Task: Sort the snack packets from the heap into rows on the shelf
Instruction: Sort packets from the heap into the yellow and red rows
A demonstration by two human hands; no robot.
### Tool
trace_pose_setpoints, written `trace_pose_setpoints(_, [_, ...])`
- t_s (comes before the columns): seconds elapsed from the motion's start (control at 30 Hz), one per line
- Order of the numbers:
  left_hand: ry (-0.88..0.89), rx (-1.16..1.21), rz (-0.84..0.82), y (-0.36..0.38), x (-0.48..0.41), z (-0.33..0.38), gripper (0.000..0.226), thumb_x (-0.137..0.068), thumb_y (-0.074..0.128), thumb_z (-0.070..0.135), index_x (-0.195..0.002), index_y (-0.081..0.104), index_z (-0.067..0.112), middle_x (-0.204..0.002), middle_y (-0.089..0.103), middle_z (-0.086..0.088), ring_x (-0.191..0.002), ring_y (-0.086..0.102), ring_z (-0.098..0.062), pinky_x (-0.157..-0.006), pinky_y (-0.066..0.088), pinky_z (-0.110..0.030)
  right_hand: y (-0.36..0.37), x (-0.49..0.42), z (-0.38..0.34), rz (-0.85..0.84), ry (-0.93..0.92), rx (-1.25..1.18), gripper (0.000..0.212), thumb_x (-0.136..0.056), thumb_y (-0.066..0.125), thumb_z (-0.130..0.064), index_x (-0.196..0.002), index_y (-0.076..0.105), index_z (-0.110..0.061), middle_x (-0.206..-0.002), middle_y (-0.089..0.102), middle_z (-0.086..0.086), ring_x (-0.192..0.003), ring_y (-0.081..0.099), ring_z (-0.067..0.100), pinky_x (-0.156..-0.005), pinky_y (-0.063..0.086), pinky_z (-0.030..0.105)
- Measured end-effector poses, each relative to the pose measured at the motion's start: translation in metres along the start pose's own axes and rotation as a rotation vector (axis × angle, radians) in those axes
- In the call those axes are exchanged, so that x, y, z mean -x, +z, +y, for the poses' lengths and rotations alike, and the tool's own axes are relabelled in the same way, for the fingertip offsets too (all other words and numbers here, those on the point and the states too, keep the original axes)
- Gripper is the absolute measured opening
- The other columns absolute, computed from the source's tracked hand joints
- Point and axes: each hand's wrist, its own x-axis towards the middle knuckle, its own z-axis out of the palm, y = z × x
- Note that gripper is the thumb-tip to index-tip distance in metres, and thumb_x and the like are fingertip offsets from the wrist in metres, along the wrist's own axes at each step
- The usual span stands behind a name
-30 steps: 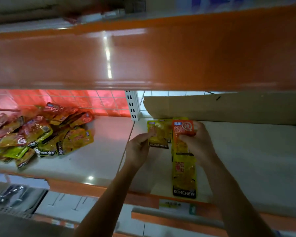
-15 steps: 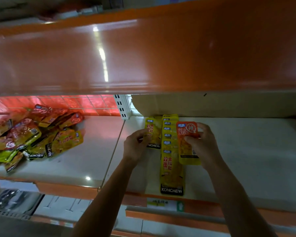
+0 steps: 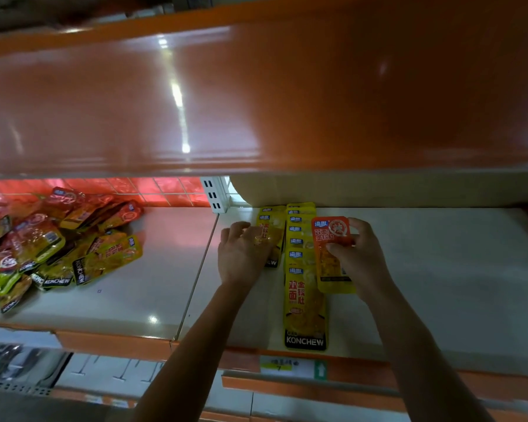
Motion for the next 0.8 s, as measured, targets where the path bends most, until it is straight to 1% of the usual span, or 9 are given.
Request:
trace_pose_setpoints(0.1, [0.206,-0.082,-0.046,0.002,-0.011,-0.003,0.032,-0.095,0.056,0.028,-0.122,0.064,0.014,-0.133,0.056,-0.008,-0.122,0.047,-0.03,-0.093,0.043,-0.041,-0.001,0.0,0.0,0.008,-0.008,0.004,0.057,-0.08,0.069,-0.012,-0.129,0.045,-0.026,-0.113,0.064,0.003,-0.102,0.062,0.022,-0.09,0.052,0.05])
trace_pose_setpoints(0.17, [0.258,-0.129,-0.128,0.006,-0.017,-0.004,0.034,-0.099,0.047,0.029,-0.129,0.058,0.018,-0.14,0.05,-0.003,-0.13,0.041,-0.026,-0.098,0.039,-0.04,-0.002,0.0,0.0,0.01,-0.012,-0.003,0.057,-0.08,0.07,-0.012,-0.129,0.045,-0.026,-0.113,0.064,0.003,-0.102,0.062,0.021,-0.089,0.052,0.048])
trace_pose_setpoints(0.23, [0.278,-0.129,-0.179,0.011,-0.02,-0.004,0.036,-0.1,0.044,0.03,-0.132,0.055,0.018,-0.143,0.047,-0.004,-0.133,0.038,-0.026,-0.102,0.037,-0.038,-0.002,0.0,0.0,0.016,-0.016,-0.004,0.057,-0.08,0.07,-0.012,-0.13,0.044,-0.025,-0.114,0.063,0.003,-0.103,0.061,0.021,-0.09,0.052,0.048])
trace_pose_setpoints(0.3, [0.278,-0.097,-0.182,0.015,-0.02,-0.002,0.036,-0.1,0.047,0.027,-0.132,0.056,0.013,-0.141,0.049,-0.009,-0.13,0.041,-0.031,-0.105,0.037,-0.04,-0.003,0.0,-0.001,0.021,-0.022,0.001,0.057,-0.081,0.07,-0.012,-0.13,0.044,-0.025,-0.114,0.063,0.003,-0.103,0.061,0.021,-0.09,0.052,0.048])
trace_pose_setpoints(0.37, [0.269,-0.057,-0.148,0.019,-0.019,0.0,0.033,-0.098,0.051,0.024,-0.127,0.06,0.009,-0.135,0.053,-0.014,-0.124,0.046,-0.036,-0.102,0.039,-0.041,-0.003,0.0,-0.002,0.026,-0.03,0.002,0.057,-0.081,0.07,-0.013,-0.13,0.044,-0.025,-0.115,0.062,0.004,-0.103,0.061,0.022,-0.089,0.053,0.048])
trace_pose_setpoints(0.5, [0.24,-0.059,-0.14,0.021,-0.021,0.001,0.034,-0.098,0.05,0.028,-0.128,0.059,0.015,-0.135,0.053,-0.009,-0.122,0.044,-0.034,-0.096,0.043,-0.04,-0.003,0.002,-0.004,0.037,-0.023,0.006,0.058,-0.081,0.068,-0.012,-0.132,0.043,-0.024,-0.117,0.062,0.003,-0.104,0.061,0.021,-0.089,0.053,0.048])
trace_pose_setpoints(0.57, [0.244,-0.066,-0.146,0.022,-0.023,0.0,0.035,-0.098,0.049,0.03,-0.129,0.059,0.017,-0.136,0.052,-0.008,-0.122,0.044,-0.033,-0.097,0.043,-0.04,-0.002,0.003,-0.005,0.041,-0.027,0.01,0.055,-0.081,0.065,-0.01,-0.132,0.046,-0.022,-0.116,0.063,0.003,-0.104,0.061,0.021,-0.089,0.053,0.046])
trace_pose_setpoints(0.73, [0.218,-0.133,-0.174,0.019,-0.022,0.002,0.039,-0.101,0.041,0.037,-0.134,0.053,0.022,-0.143,0.046,-0.002,-0.131,0.036,-0.03,-0.102,0.038,-0.039,-0.003,0.008,-0.006,0.011,-0.053,-0.026,0.043,-0.08,0.067,-0.006,-0.121,0.058,-0.016,-0.11,0.066,0.002,-0.096,0.064,0.018,-0.083,0.054,0.039])
trace_pose_setpoints(0.8, [0.194,-0.109,-0.125,0.013,-0.019,0.009,0.037,-0.101,0.043,0.031,-0.133,0.055,0.019,-0.143,0.046,-0.005,-0.135,0.034,-0.032,-0.107,0.034,-0.041,-0.005,0.01,-0.008,0.025,-0.082,-0.056,0.034,-0.078,0.068,-0.004,-0.11,0.062,-0.017,-0.102,0.068,0.002,-0.092,0.065,0.019,-0.08,0.055,0.04])
